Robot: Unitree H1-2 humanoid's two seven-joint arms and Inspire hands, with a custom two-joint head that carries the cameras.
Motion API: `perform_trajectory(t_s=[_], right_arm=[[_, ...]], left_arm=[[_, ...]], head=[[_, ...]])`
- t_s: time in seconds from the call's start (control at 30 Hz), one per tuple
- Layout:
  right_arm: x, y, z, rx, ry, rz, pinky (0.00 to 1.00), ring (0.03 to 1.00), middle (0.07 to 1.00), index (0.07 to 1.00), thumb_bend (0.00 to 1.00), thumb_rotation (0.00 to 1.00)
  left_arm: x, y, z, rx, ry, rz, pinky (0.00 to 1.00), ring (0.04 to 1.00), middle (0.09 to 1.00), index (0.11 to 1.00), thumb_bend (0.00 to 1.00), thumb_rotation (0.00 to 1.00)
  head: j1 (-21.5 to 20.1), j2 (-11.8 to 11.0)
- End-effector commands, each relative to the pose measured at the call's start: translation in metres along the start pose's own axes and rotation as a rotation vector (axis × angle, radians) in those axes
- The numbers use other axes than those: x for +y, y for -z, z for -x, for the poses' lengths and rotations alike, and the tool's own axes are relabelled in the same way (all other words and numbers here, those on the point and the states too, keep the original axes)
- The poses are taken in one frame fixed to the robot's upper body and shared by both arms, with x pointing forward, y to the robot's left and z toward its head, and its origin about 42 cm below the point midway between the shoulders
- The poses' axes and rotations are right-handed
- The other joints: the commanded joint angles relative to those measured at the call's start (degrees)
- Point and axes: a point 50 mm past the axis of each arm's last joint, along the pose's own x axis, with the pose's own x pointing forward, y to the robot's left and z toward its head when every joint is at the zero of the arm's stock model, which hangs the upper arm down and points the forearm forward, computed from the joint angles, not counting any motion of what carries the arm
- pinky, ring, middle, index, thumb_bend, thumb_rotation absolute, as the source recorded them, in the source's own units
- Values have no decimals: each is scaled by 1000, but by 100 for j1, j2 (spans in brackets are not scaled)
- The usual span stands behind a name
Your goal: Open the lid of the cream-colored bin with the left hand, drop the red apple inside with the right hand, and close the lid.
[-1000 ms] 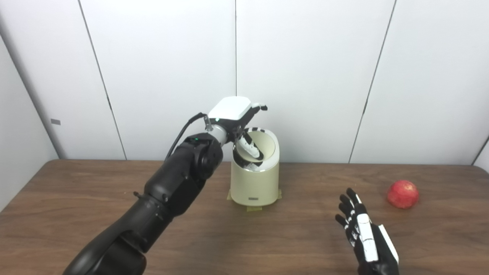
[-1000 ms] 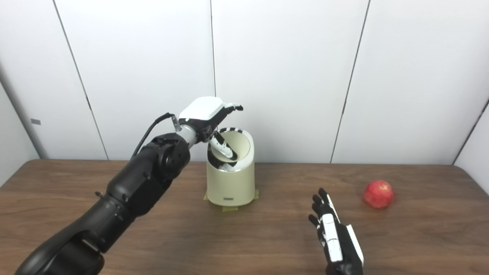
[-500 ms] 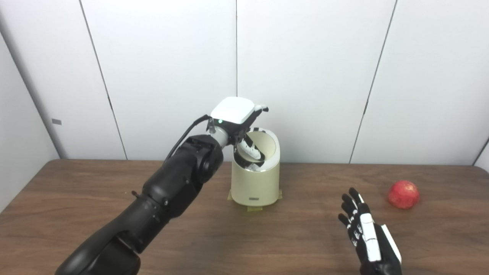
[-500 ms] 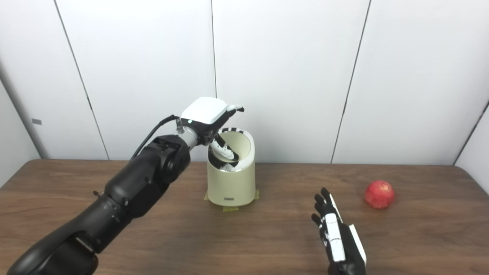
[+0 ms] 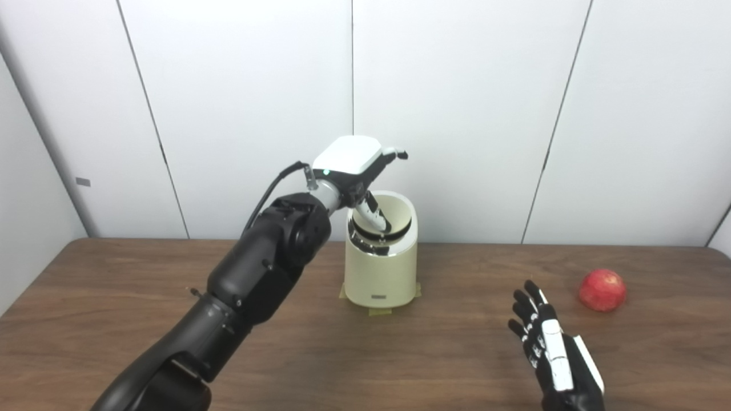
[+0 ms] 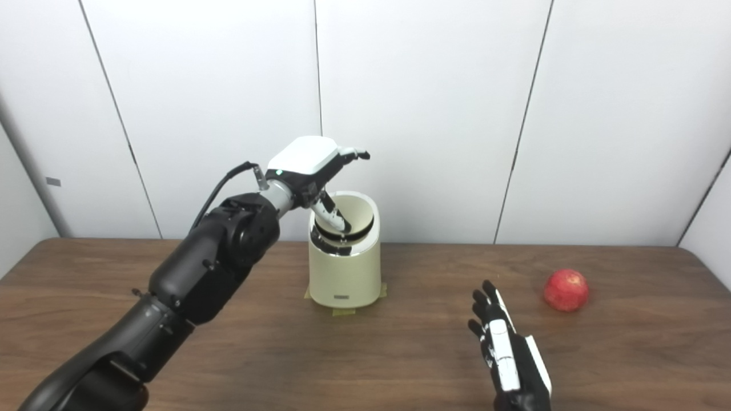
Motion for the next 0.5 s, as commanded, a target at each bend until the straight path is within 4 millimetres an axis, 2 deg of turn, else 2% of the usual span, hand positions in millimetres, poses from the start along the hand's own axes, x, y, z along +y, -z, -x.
perform_trajectory(t_s=[0.0,0.1,0.23,0.33,0.47], right_arm=[[3,-18,-10,-95,-20,3,931,970,960,975,643,970],[3,-18,-11,-91,-20,2,930,968,959,976,644,969],[4,-17,-11,-93,-30,-6,937,975,967,985,639,973],[6,-17,-11,-93,-27,-11,936,975,967,984,634,970],[7,-20,-11,-94,-25,-20,932,968,963,981,618,972]], left_arm=[[46,-12,-3,-38,-147,66,727,846,860,867,943,28],[61,-13,5,-32,-216,126,713,826,840,848,903,32],[76,-9,28,-27,-315,166,724,818,835,840,861,3],[70,2,50,-27,-345,247,713,816,837,833,841,0],[46,21,83,17,-334,324,720,815,830,821,813,74]], head=[[6,-5],[53,-11],[91,-13],[65,-6],[35,20]])
